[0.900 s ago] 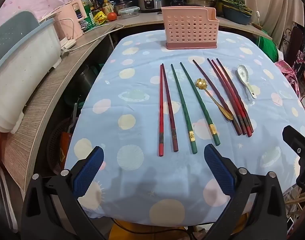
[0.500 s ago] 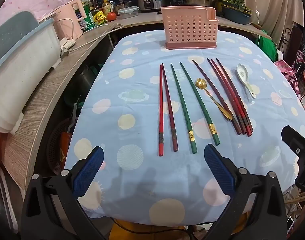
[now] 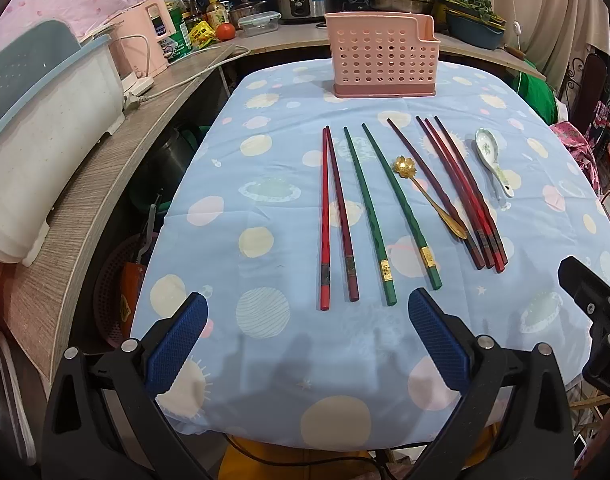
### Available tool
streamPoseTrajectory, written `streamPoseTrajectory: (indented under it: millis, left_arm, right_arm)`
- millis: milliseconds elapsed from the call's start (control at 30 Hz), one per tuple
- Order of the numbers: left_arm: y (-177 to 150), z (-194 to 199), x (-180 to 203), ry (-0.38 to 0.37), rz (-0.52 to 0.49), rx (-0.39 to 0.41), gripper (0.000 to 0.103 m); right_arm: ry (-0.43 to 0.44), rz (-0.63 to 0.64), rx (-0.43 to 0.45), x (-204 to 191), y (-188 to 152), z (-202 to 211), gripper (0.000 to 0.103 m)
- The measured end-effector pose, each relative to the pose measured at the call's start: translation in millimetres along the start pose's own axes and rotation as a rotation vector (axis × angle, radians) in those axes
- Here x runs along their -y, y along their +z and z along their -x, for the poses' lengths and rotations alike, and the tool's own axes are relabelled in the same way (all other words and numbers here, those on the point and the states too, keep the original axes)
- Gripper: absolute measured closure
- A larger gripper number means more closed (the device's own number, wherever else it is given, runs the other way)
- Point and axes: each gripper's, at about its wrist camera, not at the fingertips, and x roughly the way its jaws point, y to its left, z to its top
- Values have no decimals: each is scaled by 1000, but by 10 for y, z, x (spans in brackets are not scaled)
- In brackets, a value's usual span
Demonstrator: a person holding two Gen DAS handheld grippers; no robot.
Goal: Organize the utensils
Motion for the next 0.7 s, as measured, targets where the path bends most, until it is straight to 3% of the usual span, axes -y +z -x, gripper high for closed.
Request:
streamPoseTrajectory:
  millis: [700]
  left_arm:
    - [0, 2, -3, -1, 0, 0, 7]
  right_arm:
    - [6, 11, -2, -23, -17, 35, 7]
